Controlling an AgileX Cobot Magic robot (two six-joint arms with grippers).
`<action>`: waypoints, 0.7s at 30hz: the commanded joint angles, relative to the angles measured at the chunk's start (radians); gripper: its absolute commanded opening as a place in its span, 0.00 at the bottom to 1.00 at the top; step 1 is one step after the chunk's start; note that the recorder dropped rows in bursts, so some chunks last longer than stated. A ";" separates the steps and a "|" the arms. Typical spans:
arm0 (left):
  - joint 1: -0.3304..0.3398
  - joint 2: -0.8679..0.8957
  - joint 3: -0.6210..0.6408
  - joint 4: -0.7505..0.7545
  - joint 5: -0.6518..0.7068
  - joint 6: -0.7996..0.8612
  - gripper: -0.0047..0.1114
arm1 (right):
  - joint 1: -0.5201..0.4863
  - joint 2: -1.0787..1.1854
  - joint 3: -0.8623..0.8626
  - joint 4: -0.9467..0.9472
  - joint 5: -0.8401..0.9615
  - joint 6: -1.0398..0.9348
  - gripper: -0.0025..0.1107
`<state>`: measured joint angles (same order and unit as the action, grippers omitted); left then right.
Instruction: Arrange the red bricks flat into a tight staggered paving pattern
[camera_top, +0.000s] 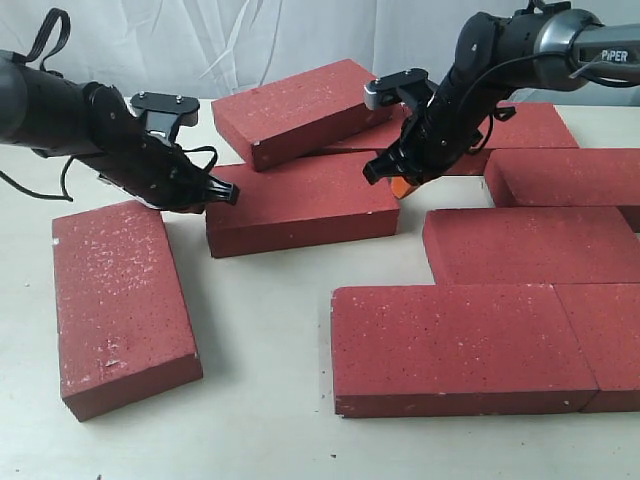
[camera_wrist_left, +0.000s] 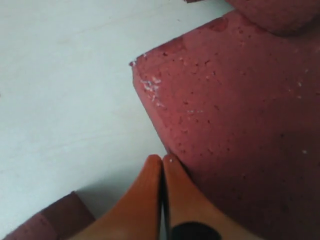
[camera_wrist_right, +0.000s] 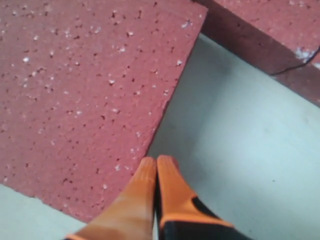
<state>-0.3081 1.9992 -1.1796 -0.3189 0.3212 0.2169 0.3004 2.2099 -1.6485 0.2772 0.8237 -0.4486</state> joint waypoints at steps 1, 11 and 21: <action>-0.013 0.003 -0.009 -0.023 -0.030 0.003 0.04 | -0.021 -0.004 -0.003 0.011 0.037 -0.001 0.01; -0.015 0.005 -0.009 -0.059 -0.085 0.003 0.04 | -0.090 -0.017 -0.003 0.049 0.047 -0.001 0.01; 0.010 -0.011 -0.009 0.032 0.036 0.003 0.04 | -0.089 -0.016 -0.003 0.051 0.017 -0.011 0.01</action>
<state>-0.3117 1.9992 -1.1852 -0.3077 0.3099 0.2192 0.2154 2.1916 -1.6485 0.3285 0.8668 -0.4508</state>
